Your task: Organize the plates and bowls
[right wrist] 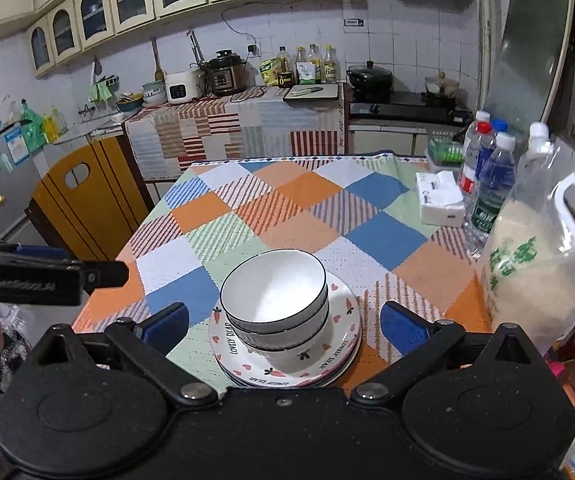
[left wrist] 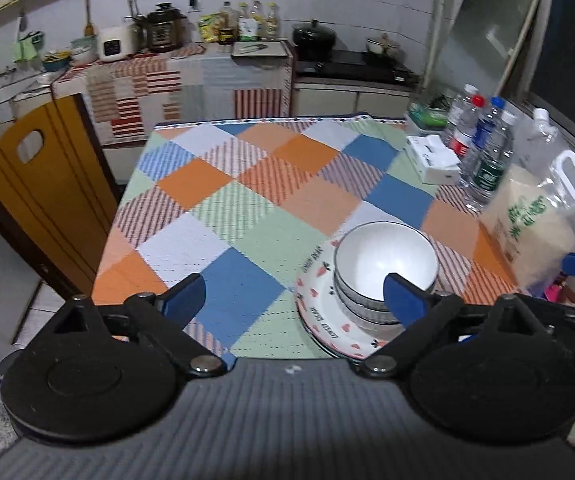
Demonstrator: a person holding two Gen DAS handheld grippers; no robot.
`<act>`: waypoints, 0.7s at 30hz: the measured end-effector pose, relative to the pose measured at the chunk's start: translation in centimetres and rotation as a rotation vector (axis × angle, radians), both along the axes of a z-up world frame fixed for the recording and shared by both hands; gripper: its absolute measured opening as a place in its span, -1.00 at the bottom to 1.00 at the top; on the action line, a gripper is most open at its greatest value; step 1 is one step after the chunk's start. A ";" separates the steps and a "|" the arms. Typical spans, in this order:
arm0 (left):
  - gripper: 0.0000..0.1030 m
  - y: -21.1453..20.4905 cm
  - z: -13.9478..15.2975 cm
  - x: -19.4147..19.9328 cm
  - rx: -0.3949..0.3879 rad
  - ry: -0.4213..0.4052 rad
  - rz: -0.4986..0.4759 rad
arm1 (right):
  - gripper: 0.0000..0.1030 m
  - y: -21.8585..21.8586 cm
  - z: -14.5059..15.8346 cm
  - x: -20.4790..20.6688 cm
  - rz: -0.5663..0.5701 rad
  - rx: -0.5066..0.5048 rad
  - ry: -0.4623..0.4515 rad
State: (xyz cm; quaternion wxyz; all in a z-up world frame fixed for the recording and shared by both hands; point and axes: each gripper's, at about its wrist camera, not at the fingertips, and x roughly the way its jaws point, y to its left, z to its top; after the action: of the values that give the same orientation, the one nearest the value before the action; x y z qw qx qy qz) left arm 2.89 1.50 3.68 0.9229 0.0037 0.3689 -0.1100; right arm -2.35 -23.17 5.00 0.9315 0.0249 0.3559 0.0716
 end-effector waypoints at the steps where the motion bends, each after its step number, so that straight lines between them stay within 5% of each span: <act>1: 0.93 0.0 0.0 0.0 0.010 -0.005 0.006 | 1.00 0.2 0.2 -0.1 -0.005 -0.009 0.002; 21: 0.98 -0.7 0.8 -1.2 0.074 0.027 0.019 | 1.00 1.2 0.1 -0.7 -0.063 -0.106 0.120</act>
State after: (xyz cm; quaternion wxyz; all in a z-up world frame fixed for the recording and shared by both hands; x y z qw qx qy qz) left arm 1.68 0.80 4.44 0.9182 0.0328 0.3850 -0.0877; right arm -3.08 -21.99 5.13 0.9102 -0.0090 0.4136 0.0219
